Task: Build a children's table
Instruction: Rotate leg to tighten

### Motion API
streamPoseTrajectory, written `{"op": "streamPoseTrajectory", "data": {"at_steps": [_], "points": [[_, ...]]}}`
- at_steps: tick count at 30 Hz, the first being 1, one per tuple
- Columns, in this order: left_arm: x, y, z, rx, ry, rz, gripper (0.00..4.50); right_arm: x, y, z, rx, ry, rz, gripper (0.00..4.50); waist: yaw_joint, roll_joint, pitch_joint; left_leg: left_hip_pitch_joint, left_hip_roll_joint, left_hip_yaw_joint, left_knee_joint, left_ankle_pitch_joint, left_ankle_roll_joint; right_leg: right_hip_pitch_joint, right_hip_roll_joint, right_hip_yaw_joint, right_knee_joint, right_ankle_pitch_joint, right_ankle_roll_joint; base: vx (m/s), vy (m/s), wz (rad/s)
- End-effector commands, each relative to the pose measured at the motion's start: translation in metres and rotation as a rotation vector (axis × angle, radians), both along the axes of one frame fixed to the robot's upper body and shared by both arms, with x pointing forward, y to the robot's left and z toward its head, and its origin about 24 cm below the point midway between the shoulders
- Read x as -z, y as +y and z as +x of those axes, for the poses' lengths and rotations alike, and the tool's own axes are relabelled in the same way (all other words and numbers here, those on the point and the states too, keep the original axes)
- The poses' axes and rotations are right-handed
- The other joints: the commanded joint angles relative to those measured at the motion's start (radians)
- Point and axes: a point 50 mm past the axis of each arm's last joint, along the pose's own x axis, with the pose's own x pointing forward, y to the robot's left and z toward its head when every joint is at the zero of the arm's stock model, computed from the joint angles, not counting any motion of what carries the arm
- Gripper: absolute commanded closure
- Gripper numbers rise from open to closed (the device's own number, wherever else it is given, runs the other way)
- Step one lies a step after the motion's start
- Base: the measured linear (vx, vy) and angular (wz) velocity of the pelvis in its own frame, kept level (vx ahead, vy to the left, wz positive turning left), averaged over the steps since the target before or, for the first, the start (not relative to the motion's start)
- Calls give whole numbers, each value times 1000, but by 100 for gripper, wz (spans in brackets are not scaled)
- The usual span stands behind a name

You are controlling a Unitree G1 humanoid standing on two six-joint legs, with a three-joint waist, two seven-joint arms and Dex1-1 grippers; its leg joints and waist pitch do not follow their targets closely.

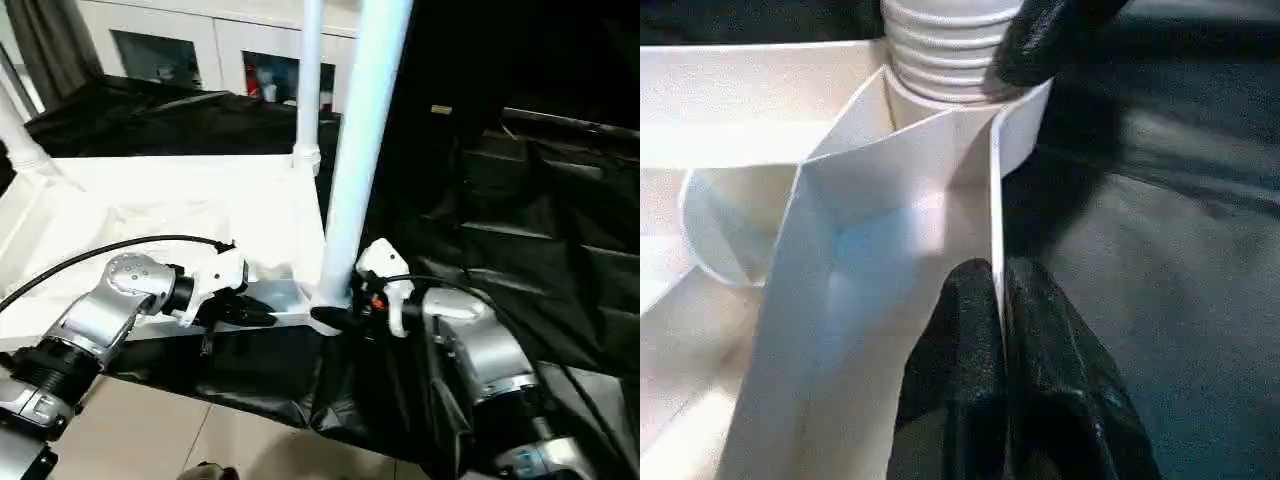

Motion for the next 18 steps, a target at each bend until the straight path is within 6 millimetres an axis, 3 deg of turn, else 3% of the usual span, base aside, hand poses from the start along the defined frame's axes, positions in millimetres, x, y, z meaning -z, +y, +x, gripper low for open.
{"op": "streamPoseTrajectory", "data": {"at_steps": [1, 2, 4, 7, 8, 12, 17, 18], "points": [[-5, -10, 15, -121, -42, -27, 450, 14, -5, 10, 226, 46, 5, 169, -4, -4, -69, 32, 34, -20, -70, -316, -19, 35, -49, 30, -74, -327, -182, 0, 0, 0], [-4, -13, 22, -185, -52, -25, 450, 19, -2, 14, 327, 64, 14, 169, -8, 1, -68, 36, 31, -19, -69, -332, -30, 26, -47, 31, -78, -349, -180, 0, 0, 0], [-3, -21, 30, -281, -61, -26, 450, 25, 4, 20, 471, 78, 22, 169, -11, 0, -70, 35, 30, -27, -73, -347, -55, 34, -50, 26, -78, -385, -166, 0, 0, 0], [-4, -33, 39, -394, -61, -46, 450, 28, 16, 29, 610, 87, 35, 170, -16, 6, -66, 40, 30, -26, -74, -394, -59, 24, -48, 28, -85, -396, -159, 0, 0, 0], [-4, -39, 40, -412, -61, -50, 450, 28, 24, 32, 642, 87, 43, 170, -19, 1, -68, 41, 26, -28, -73, -407, -61, 28, -49, 26, -88, -417, -155, 0, 0, 0], [-4, -51, 38, -374, -71, -41, 450, 24, 45, 38, 618, 59, 35, 170, -25, 2, -68, 38, 26, -26, -73, -400, -39, 29, -48, 28, -91, -386, -156, 0, 0, 0], [-2, -49, 39, -355, -78, -32, 450, 19, 52, 42, 597, 32, 67, 170, -31, 2, -65, 38, 27, -29, -75, -419, -33, 30, -48, 25, -96, -428, -146, 0, 0, 0], [-2, -49, 39, -356, -78, -31, 450, 18, 51, 43, 590, 21, 82, 135, -31, 3, -65, 38, 26, -29, -75, -424, -33, 30, -48, 25, -97, -433, -144, 0, 0, 0]]}}
